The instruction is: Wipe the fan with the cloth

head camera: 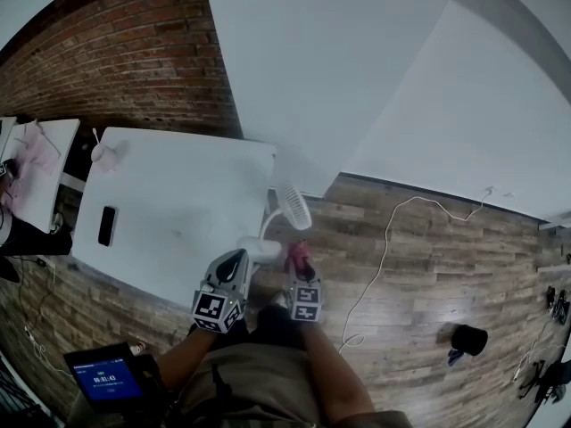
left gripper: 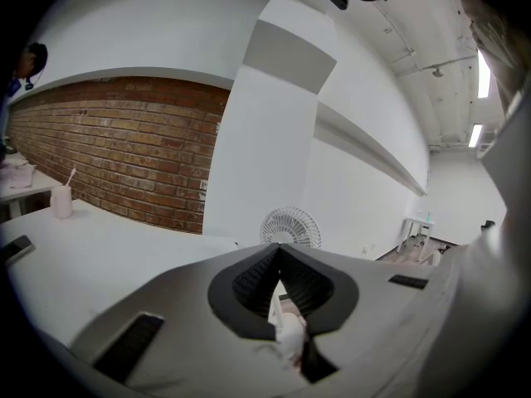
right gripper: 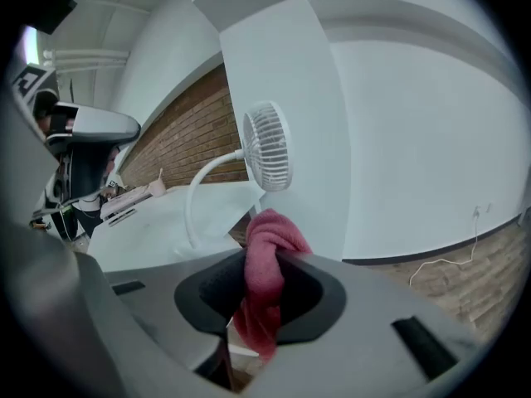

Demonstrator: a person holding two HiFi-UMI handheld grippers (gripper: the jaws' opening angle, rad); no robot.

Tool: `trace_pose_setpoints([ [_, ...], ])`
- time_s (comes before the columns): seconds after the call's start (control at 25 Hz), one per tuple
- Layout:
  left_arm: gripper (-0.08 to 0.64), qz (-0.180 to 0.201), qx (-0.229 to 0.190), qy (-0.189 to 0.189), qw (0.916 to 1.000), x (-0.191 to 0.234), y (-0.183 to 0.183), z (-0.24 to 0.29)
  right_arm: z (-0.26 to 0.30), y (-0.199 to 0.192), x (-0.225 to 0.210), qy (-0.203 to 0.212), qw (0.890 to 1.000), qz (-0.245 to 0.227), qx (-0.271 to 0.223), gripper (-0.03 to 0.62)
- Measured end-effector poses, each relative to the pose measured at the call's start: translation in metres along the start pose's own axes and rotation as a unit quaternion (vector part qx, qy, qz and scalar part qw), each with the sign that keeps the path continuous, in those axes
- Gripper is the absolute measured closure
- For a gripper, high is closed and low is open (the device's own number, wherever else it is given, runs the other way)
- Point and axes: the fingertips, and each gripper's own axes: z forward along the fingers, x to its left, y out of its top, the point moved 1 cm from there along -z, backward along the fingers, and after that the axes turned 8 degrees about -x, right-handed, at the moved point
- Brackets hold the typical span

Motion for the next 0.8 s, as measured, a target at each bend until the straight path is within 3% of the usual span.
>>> trace_pose_setpoints([
  [0.16, 0.538, -0.007, -0.002, 0.007, 0.9999, 0.001, 0.000, -0.001, 0.000, 0.026, 0.025, 0.038, 0.998, 0.004, -0.044, 0.483],
  [0.32, 0.538, -0.007, -0.001, 0.007, 1.0000, 0.000, -0.001, -0.001, 0.007, 0.036, 0.054, 0.078, 0.995, 0.001, -0.055, 0.483],
  [0.8, 0.538, 0.001, 0.003, 0.028, 0.9996, 0.017, -0.003, -0.009, 0.029, 0.005, 0.060, 0.088, 0.996, 0.013, -0.008, 0.483],
])
